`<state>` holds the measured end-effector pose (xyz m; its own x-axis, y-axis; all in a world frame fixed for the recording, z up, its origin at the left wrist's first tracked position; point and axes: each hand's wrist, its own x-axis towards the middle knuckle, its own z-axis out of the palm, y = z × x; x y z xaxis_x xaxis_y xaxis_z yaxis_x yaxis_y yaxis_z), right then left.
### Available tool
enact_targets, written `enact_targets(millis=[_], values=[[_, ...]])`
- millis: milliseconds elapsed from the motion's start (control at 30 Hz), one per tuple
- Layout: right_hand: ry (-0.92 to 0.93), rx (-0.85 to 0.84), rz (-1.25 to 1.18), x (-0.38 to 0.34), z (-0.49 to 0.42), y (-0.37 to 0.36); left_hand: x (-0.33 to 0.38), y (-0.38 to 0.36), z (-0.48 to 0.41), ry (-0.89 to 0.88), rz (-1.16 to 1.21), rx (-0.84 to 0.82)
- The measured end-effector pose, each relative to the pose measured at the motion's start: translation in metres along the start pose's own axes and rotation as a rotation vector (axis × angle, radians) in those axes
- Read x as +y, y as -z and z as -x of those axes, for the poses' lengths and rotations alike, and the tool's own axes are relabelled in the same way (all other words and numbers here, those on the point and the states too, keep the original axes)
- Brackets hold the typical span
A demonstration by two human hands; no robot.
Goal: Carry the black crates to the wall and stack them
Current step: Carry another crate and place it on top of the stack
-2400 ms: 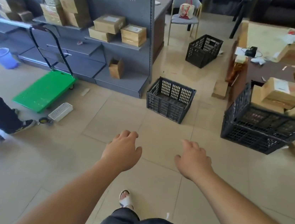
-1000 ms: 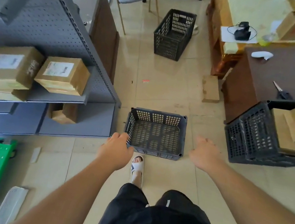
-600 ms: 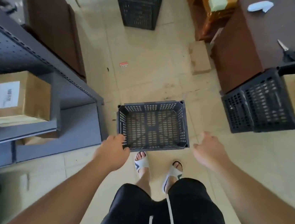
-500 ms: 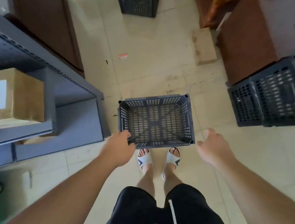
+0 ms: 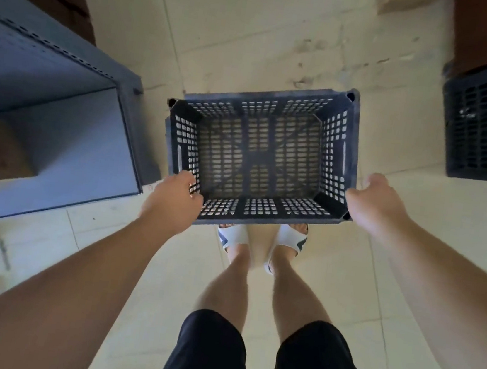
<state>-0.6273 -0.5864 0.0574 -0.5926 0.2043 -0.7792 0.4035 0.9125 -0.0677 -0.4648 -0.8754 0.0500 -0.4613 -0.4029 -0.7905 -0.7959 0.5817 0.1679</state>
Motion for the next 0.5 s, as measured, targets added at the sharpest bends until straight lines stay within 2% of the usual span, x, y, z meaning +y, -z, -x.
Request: enact_targets(millis=[133, 233, 400, 500], values=[[-0.016, 0.029, -0.012, -0.001, -0.064, -0.033, -0.026, -0.026, -0.056, 0.09, 0.004, 0.075], [-0.019, 0.112, -0.006, -0.004, -0.106, -0.057, -0.04, -0.039, -0.101, 0.188, 0.112, 0.153], [0.041, 0.178, 0.012, -0.002, -0.159, -0.091, -0.054, -0.054, -0.168, 0.419, 0.368, 0.224], [0.036, 0.188, -0.049, 0.003, -0.185, -0.097, -0.057, -0.068, -0.196, 0.448, 0.667, 0.256]])
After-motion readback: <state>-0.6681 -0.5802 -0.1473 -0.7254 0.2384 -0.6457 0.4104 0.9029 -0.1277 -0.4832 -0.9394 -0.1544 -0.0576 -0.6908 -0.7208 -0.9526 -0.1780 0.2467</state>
